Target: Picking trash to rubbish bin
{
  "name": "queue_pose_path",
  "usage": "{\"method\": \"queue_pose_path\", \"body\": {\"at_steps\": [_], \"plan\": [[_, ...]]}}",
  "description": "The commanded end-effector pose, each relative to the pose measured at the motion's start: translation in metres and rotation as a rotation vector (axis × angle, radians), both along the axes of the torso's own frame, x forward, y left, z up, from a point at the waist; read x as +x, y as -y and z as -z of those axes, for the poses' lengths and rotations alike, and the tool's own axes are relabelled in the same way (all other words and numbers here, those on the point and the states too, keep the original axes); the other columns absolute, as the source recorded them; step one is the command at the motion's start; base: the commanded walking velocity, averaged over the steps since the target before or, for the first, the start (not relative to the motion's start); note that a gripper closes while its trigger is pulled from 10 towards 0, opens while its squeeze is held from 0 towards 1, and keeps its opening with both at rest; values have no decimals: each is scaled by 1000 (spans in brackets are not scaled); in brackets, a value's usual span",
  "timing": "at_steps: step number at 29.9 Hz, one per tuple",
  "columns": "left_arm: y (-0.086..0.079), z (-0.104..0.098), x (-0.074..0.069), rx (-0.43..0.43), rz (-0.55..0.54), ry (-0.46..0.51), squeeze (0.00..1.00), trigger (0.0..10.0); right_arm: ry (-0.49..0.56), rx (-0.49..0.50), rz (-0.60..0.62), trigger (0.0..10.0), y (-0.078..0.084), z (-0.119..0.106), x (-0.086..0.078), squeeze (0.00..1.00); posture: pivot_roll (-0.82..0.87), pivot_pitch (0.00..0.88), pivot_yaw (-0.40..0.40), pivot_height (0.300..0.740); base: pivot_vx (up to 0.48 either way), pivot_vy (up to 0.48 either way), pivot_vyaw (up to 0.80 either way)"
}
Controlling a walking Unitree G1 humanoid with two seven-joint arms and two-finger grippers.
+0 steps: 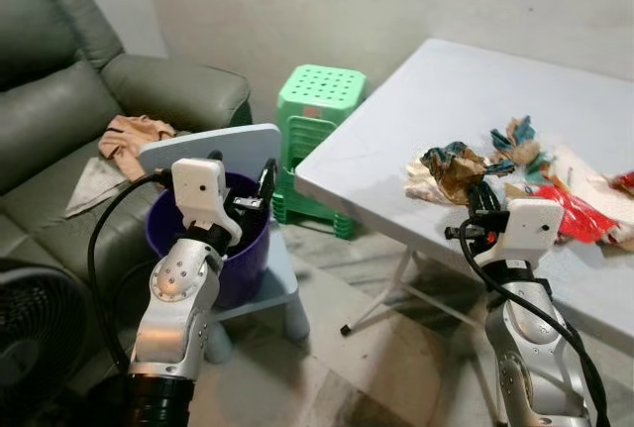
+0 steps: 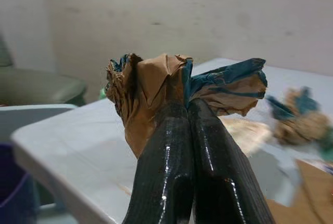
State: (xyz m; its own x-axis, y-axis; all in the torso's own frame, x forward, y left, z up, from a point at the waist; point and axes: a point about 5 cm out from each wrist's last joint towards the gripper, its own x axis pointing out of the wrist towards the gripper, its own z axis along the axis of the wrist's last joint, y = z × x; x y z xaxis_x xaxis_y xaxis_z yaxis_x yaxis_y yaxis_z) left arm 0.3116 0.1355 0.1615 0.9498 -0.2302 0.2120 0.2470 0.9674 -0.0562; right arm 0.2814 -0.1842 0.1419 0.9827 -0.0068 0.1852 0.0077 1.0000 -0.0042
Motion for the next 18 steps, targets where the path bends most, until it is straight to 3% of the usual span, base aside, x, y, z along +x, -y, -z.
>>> {"method": "queue_pose_path", "body": {"at_steps": [1,14,18], "plan": [[1,0,2,3,-3,-9,0,10000,13,-4,-6,10000,-1,-5,-1,0,90,26,9,740,0,0,800],[-1,0,10,-6,-5,-36,0,10000,1,-42,-11,10000,5,-7,3,0,79,19,5,740,0,0,800],[0,0,11,-15,5,-31,0,10000,-2,-49,-16,10000,6,-7,3,0,81,11,-1,740,0,435,800]]}}
